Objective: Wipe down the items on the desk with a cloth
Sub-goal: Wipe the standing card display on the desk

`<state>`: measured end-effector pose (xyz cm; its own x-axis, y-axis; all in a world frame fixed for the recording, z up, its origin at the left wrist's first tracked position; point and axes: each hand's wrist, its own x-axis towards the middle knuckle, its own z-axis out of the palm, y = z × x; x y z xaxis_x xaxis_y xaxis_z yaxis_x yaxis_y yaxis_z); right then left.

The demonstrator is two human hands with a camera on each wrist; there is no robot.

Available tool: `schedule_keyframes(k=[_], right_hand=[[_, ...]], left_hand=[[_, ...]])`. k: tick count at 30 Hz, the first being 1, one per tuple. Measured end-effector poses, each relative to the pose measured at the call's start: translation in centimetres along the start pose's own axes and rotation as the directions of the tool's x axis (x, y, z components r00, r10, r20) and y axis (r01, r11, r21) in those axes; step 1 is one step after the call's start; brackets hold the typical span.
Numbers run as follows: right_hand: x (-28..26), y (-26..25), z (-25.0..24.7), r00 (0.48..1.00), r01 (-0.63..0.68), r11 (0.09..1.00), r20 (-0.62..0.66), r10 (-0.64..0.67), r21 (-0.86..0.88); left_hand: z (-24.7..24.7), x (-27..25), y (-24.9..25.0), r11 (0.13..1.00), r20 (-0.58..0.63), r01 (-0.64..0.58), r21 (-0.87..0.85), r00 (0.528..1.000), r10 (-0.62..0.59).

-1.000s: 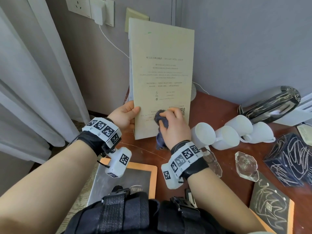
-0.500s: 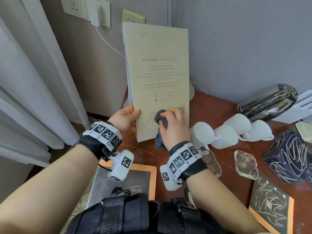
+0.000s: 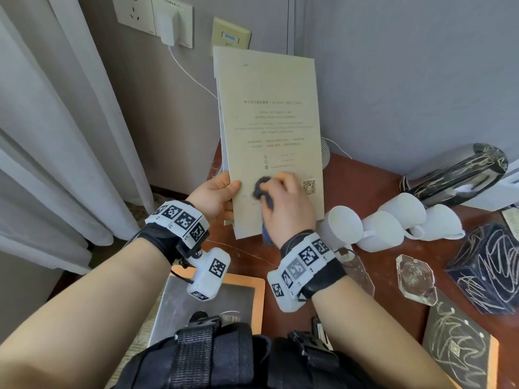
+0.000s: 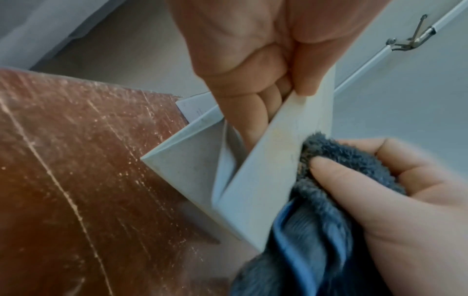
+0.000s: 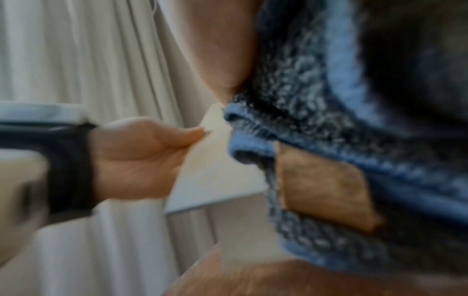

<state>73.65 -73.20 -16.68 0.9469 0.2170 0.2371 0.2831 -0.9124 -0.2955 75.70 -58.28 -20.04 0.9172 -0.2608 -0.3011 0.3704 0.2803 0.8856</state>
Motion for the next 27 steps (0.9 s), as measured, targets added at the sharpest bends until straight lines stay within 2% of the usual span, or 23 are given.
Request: schedule_keyframes(k=[2, 4, 6, 9, 11, 12, 14, 17, 19, 21, 23, 25, 27], right_hand=[[-1.3, -1.2, 0.7, 0.970, 0.226, 0.974, 0.096, -0.224, -0.011], [-2.0, -1.7, 1.1, 0.914, 0.358, 0.933, 0.208, -0.349, -0.010], [-1.1, -1.5, 0.7, 0.919, 0.323, 0.946, 0.241, -0.312, -0.007], [0.8, -0.3, -0.8, 0.986, 0.059, 0.998, 0.157, -0.054, -0.026], [1.4, 0.3, -1.4, 0.996, -0.052, 0.997, 0.076, 0.056, -0.056], [1.3, 0.2, -1.5, 0.997, -0.042, 0.997, 0.061, 0.046, -0.070], [0.5, -0.6, -1.1, 0.991, 0.082, 0.995, 0.110, -0.076, -0.051], [-1.1, -1.5, -0.4, 0.910, 0.331, 0.944, 0.263, -0.320, 0.002], [-0.7, -1.4, -0.4, 0.877, 0.364, 0.931, 0.326, -0.353, 0.030], [0.5, -0.8, -0.7, 0.924, 0.240, 0.970, 0.301, -0.237, 0.025], [2.1, 0.5, -1.5, 0.983, 0.040, 0.999, 0.180, -0.038, -0.004], [3.4, 1.5, -2.5, 0.987, -0.142, 0.989, 0.070, 0.144, -0.030], [3.5, 1.4, -2.8, 0.980, -0.187, 0.980, 0.053, 0.191, -0.067]], left_hand=[[0.0, 0.0, 0.1, 0.999, 0.001, -0.014, -0.035, 1.000, 0.014], [0.0, -0.1, 0.2, 0.998, 0.012, -0.025, -0.053, 1.000, 0.026], [-0.1, -0.1, 0.2, 0.999, 0.028, -0.022, -0.045, 0.999, 0.024], [-0.6, 0.1, 0.4, 1.000, 0.048, 0.009, 0.002, 0.999, -0.009], [-0.7, 0.1, 0.5, 1.000, 0.050, 0.015, 0.015, 0.999, -0.015], [-0.7, 0.2, 0.6, 1.000, 0.049, 0.016, 0.003, 0.999, -0.017], [-0.5, 0.2, 0.6, 0.999, 0.049, 0.019, -0.028, 0.999, -0.018], [-0.5, 0.2, 0.4, 0.998, 0.038, 0.021, -0.063, 0.999, -0.018], [-0.6, 0.2, 0.2, 0.999, 0.031, 0.023, -0.050, 0.999, -0.022], [-0.9, 0.2, 0.1, 1.000, 0.032, 0.029, -0.013, 0.999, -0.028], [-1.3, 0.1, 0.0, 0.999, 0.063, 0.037, 0.018, 0.997, -0.038], [-1.5, 0.1, 0.1, 0.998, 0.091, 0.050, 0.033, 0.994, -0.053], [-1.4, 0.1, 0.2, 0.998, 0.101, 0.055, 0.042, 0.993, -0.059]])
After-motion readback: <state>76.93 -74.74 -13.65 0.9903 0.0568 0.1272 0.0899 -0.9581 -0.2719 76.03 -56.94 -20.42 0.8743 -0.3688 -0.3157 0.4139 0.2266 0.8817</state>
